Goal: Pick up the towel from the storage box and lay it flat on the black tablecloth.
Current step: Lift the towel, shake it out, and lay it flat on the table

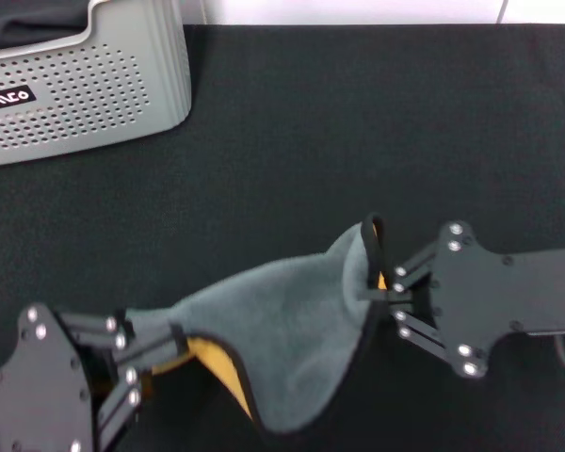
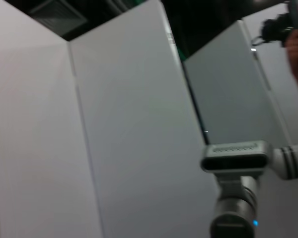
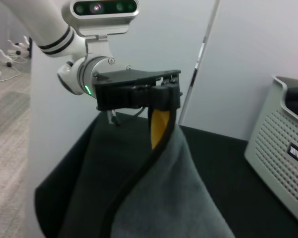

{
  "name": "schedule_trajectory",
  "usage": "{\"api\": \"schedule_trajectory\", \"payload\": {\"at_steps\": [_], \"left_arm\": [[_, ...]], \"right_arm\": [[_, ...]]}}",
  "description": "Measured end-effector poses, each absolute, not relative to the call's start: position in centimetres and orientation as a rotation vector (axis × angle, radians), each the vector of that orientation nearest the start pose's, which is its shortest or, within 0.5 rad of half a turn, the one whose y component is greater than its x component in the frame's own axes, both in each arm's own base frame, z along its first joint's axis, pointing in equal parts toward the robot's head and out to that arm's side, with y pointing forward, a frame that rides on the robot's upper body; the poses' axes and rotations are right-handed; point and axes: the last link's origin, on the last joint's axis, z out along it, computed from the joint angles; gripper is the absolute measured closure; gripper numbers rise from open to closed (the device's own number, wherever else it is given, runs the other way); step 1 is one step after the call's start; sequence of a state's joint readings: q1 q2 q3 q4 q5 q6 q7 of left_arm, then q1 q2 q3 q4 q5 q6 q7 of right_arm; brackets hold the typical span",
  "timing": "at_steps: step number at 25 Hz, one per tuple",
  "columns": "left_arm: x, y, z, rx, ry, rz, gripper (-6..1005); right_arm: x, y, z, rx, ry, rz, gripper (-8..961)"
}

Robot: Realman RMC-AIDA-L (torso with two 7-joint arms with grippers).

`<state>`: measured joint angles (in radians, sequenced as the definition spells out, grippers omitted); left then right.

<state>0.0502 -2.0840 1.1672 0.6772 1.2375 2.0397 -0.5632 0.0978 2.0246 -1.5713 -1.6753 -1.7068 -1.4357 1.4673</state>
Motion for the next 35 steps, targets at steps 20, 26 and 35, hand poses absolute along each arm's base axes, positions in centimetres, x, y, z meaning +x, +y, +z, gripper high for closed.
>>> {"api": "schedule_trajectory", "payload": {"at_steps": [20,26,35], "left_arm": [[-23.8,15.0,5.6,-2.33,0.228,-1.613,971],[-23.4,15.4,5.7,-2.366,0.176,-1.657,971],[-23.8,15.0,5.2,-2.376,0.113,-1.66,971]], "right_arm": [[12.5,21.5,10.1,-2.807,-0.483,0.784,927],[12.7,20.7,10.0,-2.863,-0.469,0.813,926],[13.8,19.8,9.8,-2.923,-0.384,0.903,925]]}}
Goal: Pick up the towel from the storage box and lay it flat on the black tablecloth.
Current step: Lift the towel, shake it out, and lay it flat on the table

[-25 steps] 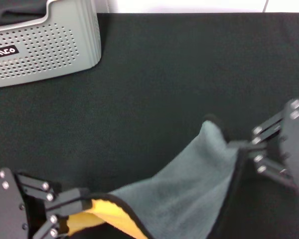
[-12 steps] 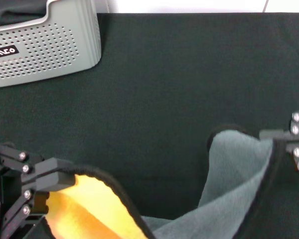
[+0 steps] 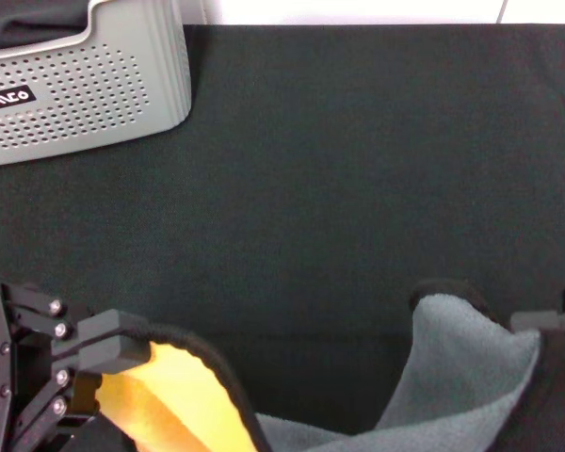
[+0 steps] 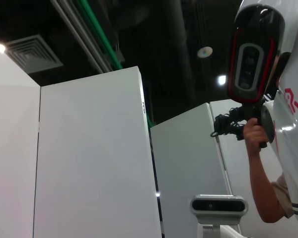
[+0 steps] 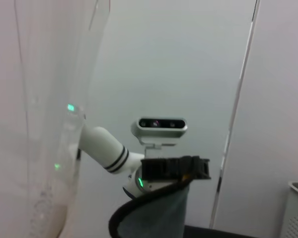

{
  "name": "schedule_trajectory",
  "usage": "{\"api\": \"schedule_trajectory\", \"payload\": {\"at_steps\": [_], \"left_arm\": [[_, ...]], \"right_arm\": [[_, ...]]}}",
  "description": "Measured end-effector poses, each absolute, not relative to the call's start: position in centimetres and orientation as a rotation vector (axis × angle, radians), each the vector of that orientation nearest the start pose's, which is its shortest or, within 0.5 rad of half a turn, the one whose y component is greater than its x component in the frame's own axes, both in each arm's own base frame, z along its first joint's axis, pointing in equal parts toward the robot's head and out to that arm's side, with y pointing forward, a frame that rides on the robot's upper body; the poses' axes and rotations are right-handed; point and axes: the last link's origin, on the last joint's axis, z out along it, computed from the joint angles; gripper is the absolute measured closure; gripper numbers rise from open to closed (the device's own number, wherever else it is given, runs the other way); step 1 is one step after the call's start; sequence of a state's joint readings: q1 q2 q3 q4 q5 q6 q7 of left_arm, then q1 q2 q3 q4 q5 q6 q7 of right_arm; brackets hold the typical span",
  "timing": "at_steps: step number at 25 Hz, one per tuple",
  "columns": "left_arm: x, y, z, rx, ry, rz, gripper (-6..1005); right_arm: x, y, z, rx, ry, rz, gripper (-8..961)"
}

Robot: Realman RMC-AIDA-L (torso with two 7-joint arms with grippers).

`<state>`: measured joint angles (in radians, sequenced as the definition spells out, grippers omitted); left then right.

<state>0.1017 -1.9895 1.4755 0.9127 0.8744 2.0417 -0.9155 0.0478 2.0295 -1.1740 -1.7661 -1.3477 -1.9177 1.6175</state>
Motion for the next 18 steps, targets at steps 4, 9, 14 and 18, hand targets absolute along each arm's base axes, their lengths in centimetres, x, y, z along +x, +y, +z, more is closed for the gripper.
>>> {"api": "schedule_trajectory", "payload": {"at_steps": [4,9,14,18], "left_arm": [[-24.0,14.7,5.2,-2.384,0.079,-1.662,971],[-24.4,14.6,5.1,-2.386,0.019,-1.668,971],[-25.0,15.2,4.9,-2.349,-0.032,-1.665,970],[-25.6,16.7,4.6,-2.304,-0.082,-1.662,970]], "right_arm": [[13.7,19.2,10.0,-2.94,-0.376,0.953,925],[14.1,18.8,10.2,-2.963,-0.308,1.047,924],[15.4,19.3,10.4,-2.917,-0.169,1.163,923],[16.7,21.2,10.3,-2.846,-0.042,1.2,923]]}}
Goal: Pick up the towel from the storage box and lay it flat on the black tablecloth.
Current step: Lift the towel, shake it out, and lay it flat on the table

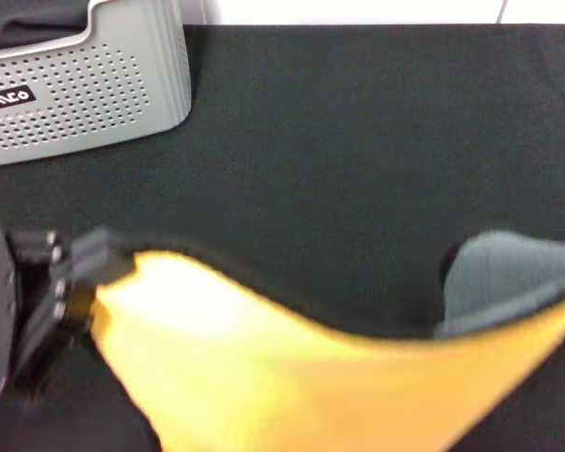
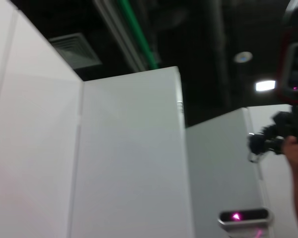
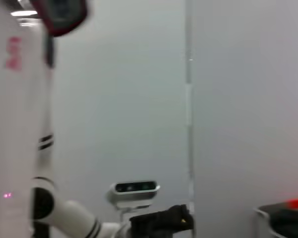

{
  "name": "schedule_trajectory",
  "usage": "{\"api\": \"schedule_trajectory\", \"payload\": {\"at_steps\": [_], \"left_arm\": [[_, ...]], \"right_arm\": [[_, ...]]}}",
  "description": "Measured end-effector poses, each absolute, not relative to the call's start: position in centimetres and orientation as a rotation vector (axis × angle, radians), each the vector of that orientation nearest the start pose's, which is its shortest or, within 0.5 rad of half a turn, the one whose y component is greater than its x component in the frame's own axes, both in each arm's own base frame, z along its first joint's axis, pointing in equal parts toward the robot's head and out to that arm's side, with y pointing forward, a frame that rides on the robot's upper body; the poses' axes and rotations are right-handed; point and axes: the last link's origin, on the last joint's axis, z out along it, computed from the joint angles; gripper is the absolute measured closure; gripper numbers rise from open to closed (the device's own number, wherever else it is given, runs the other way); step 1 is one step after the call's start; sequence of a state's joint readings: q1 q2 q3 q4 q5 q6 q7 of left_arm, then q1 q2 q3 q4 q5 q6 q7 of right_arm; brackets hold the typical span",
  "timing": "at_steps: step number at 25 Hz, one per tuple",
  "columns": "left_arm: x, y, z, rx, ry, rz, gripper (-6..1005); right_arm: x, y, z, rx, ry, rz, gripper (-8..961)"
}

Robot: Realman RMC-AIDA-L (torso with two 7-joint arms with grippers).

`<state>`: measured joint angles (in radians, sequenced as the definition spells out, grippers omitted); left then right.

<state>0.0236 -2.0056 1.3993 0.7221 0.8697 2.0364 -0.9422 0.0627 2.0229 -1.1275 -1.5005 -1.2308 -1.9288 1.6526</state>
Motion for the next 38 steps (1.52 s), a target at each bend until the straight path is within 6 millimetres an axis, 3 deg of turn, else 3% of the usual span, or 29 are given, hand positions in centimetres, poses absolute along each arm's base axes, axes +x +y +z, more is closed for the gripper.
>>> {"api": "schedule_trajectory", "payload": {"at_steps": [7,14,28,34,38], "left_arm": [[-27.2,21.1,1.2,-2.186,-0.162,-1.545,970],[-26.4,24.1,-2.4,-2.124,-0.118,-1.317,970],[-26.6,29.7,-2.1,-1.944,-0.146,-1.093,970],[-27.0,32.0,-2.8,-1.962,-0.212,-0.971,970],[-27.3,33.1,-3.5,-1.988,-0.248,-0.883,970]], "right_arm": [[19.3,27.0,6.1,-2.813,0.173,1.217,922],[20.7,31.3,2.6,-2.7,0.223,1.164,921],[19.7,37.8,-0.5,-2.536,0.207,0.968,920],[18.7,41.1,-2.0,-2.491,0.296,0.842,919],[18.7,42.2,-2.9,-2.469,0.35,0.774,918]]}}
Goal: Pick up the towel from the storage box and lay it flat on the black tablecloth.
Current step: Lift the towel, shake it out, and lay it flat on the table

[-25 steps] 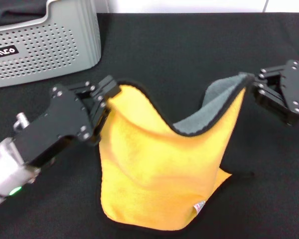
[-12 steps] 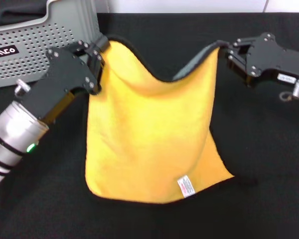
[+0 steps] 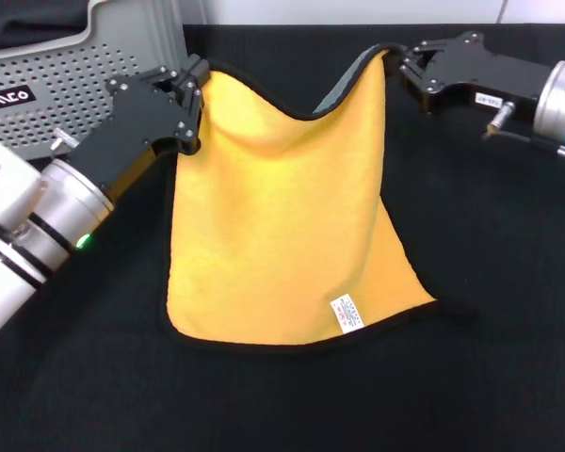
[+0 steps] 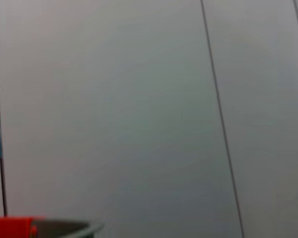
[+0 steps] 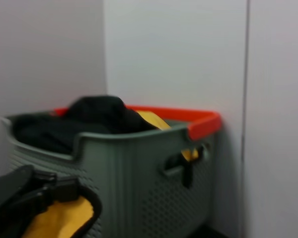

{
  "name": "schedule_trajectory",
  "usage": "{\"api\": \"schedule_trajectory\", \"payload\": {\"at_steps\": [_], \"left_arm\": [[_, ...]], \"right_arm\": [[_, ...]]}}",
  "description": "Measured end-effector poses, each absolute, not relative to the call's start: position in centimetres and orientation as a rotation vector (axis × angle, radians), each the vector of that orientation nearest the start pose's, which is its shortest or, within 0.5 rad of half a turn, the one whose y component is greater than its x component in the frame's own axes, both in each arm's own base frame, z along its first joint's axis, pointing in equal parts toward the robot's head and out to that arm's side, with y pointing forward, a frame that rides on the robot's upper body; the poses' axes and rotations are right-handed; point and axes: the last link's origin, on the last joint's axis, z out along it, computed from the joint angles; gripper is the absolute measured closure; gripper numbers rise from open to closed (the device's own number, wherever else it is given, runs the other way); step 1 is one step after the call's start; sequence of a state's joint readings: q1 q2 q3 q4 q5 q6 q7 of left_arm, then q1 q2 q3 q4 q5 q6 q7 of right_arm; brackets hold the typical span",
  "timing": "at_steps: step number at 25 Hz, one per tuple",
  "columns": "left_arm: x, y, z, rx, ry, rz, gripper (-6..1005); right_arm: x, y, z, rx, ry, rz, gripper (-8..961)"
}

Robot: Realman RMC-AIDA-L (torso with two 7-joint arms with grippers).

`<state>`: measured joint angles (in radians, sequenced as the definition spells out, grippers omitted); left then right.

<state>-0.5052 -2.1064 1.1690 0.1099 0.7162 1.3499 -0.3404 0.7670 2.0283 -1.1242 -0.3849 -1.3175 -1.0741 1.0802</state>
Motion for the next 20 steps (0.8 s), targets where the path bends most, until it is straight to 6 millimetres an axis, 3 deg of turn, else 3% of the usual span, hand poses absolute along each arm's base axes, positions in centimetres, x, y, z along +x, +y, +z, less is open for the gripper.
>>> {"api": "schedule_trajectory", "payload": {"at_steps": [14,20], "left_arm": [[-29.1,34.0,-3.6,-1.931,-0.361,-0.772,969],[-29.1,33.9,-3.8,-1.938,-0.35,-0.759,969]], "right_arm": [[20.4,43.2,-4.1,-2.41,0.493,0.653,917],[19.6,43.5,-4.6,-2.427,0.49,0.654,916]]}}
